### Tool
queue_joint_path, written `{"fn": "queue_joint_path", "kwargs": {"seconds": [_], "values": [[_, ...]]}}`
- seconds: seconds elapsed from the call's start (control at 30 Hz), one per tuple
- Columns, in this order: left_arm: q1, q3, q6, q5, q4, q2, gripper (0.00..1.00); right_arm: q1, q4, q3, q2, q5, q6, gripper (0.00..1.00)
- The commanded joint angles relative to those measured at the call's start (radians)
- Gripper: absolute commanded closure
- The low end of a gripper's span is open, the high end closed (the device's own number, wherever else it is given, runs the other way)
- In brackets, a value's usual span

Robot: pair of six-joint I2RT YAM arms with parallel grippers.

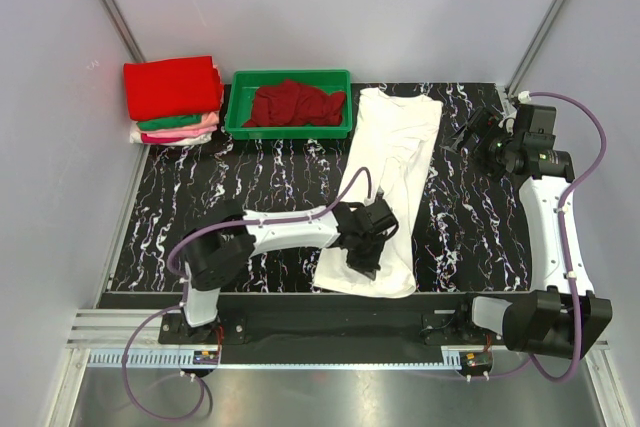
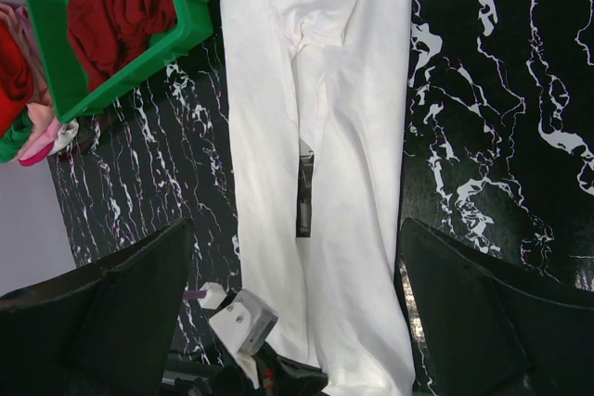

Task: Fold and stack the t-shirts
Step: Fold the tshirt

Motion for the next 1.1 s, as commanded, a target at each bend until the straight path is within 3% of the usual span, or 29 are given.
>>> {"fn": "queue_joint_path", "kwargs": {"seconds": [0.0,0.43,0.83,1.07], "values": [[-0.003,-0.004,0.001,0.004,-0.011,-0.129,1.00,0.005,0.025,0.003,0.003,-0.005,-0.015,0.00],[0.000,-0.214,-0.043,-0.027,0.029,-0.243,1.00,0.005,0.028,-0.003,0.011,-0.003,-0.017,0.00],[0.032,-0.285,-0.059,-0.069,0.011,-0.387,1.00,0.005,0.025,-0.005,0.031,-0.012,-0.023,0.00],[0.041,-0.516,-0.126,0.031,0.220,-0.386,1.00,0.005,0.016,-0.005,0.051,-0.020,-0.029,0.00]]}}
